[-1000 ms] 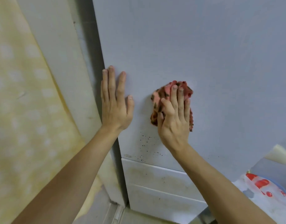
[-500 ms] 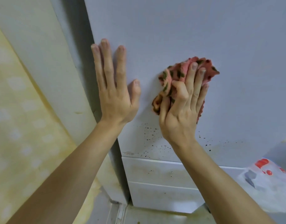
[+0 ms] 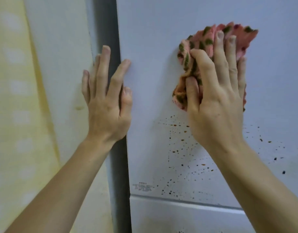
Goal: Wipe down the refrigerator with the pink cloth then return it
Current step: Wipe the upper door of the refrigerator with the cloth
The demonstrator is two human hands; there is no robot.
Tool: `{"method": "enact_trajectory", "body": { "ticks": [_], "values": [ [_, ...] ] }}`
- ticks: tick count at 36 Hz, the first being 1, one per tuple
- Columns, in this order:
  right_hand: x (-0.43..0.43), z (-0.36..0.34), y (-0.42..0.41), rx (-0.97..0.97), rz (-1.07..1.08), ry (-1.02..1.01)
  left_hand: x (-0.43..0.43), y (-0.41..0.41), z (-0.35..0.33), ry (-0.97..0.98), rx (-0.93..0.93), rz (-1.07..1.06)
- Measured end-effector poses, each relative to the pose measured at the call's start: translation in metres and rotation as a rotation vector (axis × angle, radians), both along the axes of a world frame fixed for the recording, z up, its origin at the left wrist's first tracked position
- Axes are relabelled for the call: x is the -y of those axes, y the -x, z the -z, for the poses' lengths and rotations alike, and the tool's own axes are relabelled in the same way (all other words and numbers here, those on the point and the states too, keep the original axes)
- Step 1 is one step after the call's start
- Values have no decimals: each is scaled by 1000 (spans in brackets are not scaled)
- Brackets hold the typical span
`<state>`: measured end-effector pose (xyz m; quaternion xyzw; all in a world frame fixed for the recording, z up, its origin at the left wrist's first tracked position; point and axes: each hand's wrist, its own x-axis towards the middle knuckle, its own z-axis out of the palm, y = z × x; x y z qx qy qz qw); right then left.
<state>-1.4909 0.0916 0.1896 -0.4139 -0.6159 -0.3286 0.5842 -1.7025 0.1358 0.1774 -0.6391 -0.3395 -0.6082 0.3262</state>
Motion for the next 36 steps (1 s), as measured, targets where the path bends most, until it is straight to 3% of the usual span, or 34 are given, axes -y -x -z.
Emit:
{"method": "enact_trajectory", "body": {
  "ticks": [13,18,26,36],
  "values": [
    [0,50,6,108,62,-55,0,37,61,38,30,-120],
    [-7,51,14,97,104,-124,-10,49,76,129,15,-130],
    [-15,31,39,258,238,-44,-25,49,79,90,52,-126],
    [-18,170,70,638,174,-45,-27,52,86,43,43,-64]
  ]
}}
